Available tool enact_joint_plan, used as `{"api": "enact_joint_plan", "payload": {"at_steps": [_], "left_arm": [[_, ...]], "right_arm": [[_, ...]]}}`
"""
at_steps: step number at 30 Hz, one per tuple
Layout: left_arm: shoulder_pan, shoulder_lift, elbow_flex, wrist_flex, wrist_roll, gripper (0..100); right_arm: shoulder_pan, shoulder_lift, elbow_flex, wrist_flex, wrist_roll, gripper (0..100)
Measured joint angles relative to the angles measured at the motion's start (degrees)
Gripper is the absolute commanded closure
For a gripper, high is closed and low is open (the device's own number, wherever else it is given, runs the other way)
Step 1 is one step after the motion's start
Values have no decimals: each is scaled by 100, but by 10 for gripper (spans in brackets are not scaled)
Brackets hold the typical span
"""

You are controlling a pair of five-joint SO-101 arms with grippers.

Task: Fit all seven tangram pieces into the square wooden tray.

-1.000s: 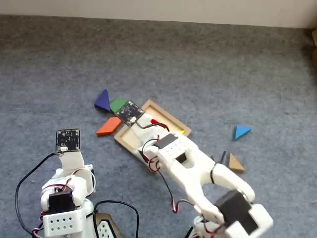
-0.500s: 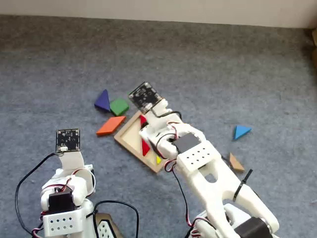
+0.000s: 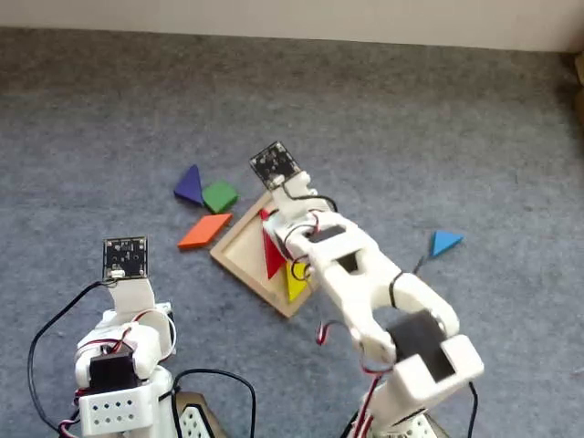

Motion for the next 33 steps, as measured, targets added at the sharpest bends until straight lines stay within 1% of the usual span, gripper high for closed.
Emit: {"api": "enact_joint_plan", "payload": {"at_steps": [4, 8, 13, 19, 26, 29, 33], "left_arm": [[0, 0, 0, 0, 0, 955], [0, 0, 0, 0, 0, 955], [0, 0, 0, 0, 0, 955], [0, 0, 0, 0, 0, 955], [0, 0, 0, 0, 0, 955], [0, 0, 0, 0, 0, 955], [0, 0, 0, 0, 0, 955]], "right_arm": [[-53, 202, -193, 0, 0, 993], [-352, 202, -202, 0, 0, 993], [-651, 35, -202, 615, 0, 993], [-677, -862, -97, 853, 0, 993], [-686, -2224, 879, 941, 0, 993], [-686, -2356, 1169, 1389, 0, 993], [-677, -2268, 1196, 1881, 0, 993]]}}
